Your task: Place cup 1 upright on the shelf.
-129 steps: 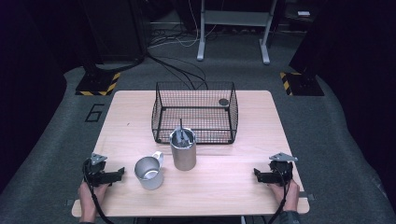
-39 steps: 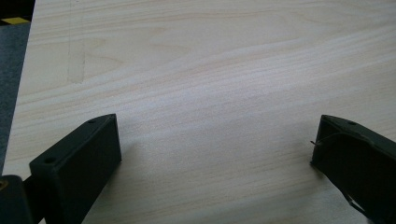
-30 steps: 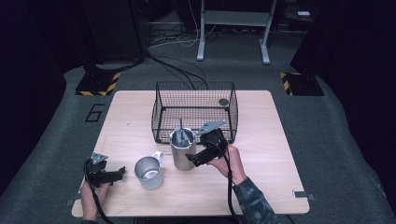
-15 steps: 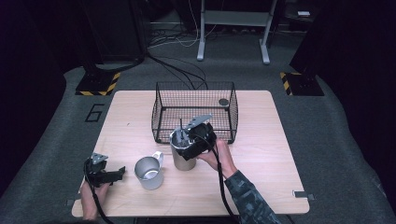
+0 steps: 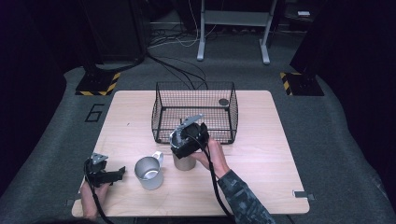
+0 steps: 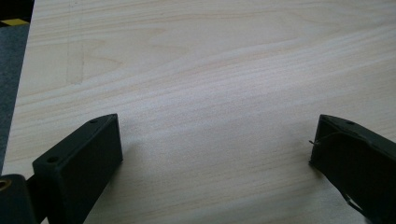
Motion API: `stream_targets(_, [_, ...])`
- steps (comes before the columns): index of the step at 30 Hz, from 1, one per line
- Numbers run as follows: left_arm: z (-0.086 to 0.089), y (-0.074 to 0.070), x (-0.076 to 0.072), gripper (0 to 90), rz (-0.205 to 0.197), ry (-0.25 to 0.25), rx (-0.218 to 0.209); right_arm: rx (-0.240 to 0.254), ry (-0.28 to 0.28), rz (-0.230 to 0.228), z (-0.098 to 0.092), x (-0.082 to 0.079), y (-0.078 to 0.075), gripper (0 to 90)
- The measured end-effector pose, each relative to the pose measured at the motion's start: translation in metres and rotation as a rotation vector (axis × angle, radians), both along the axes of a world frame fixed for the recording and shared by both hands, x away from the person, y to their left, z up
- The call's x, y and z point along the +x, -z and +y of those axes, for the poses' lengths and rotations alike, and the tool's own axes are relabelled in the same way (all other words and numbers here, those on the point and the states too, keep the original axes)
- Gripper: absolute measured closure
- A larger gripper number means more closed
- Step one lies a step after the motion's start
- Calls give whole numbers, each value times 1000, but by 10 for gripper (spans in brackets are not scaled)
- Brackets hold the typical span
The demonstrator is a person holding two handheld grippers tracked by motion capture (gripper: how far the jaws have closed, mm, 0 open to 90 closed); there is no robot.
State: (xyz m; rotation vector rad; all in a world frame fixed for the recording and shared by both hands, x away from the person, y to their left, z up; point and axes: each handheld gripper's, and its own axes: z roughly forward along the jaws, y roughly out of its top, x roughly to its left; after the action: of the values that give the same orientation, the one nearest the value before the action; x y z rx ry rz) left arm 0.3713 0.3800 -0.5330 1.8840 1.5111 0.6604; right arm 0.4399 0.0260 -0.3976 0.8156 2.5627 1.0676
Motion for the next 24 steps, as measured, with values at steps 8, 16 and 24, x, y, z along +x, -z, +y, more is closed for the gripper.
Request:
stream_targets(8, [0,0,0,17,3,3,5,8,4,-4,-1,-1,1,31])
stream_targets(16, [0,0,0,17,0,0,0,10,-15,-27,-1,-1,1,34])
stream_targets(24, [0,0,0,17,0,1,2,1,-23,-38,-3,-4,-3,34])
